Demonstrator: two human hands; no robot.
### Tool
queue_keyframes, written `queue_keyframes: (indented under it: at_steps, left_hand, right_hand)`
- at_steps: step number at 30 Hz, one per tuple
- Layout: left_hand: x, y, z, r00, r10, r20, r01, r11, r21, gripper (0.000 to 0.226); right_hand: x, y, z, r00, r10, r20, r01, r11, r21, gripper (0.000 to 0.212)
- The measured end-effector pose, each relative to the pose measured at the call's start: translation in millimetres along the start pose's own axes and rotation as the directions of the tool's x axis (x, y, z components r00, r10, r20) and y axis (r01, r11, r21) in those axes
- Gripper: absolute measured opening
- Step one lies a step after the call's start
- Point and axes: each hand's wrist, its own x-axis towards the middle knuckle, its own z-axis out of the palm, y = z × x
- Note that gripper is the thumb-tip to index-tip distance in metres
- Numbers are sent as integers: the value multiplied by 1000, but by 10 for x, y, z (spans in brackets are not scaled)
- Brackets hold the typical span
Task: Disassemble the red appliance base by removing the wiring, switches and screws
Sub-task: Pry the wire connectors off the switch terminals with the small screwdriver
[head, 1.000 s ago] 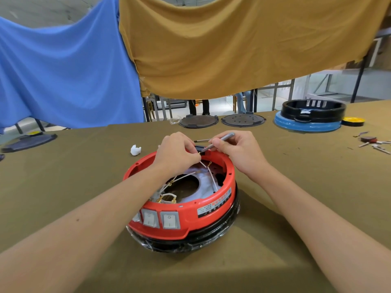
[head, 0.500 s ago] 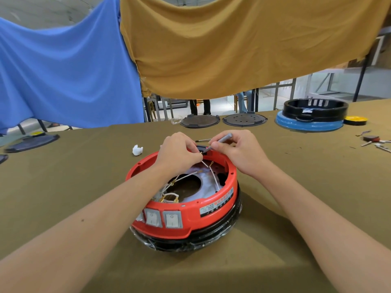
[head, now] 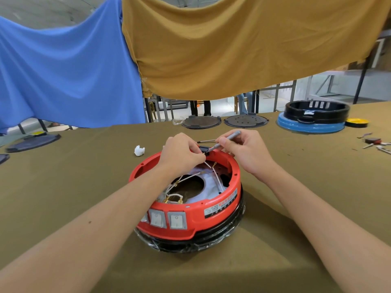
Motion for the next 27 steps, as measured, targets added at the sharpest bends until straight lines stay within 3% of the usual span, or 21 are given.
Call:
queue_keyframes:
  at_steps: [8, 21, 25, 27]
  left_hand:
    - [-12, 6, -15, 1000, 10, 18, -10, 1000, -13, 12]
    - [1, -25, -1, 1000, -7, 4, 7, 1000, -4, 14]
    - [-4, -30, -2, 1000, -13, 2, 13, 1000, -7, 13]
    - [-4, -27, -3, 1000, -7, 3, 7, 1000, 2, 13]
  right_hand:
    - [-5, 3, 8, 998, -55, 22, 57, 990, -129, 9]
    - [-23, 29, 4, 999, 11, 41, -12, 999, 40, 14]
    - [-23, 19, 16, 997, -70, 44, 75, 990, -119, 10]
    - [-25, 20, 20, 996, -76, 42, 80, 991, -108, 10]
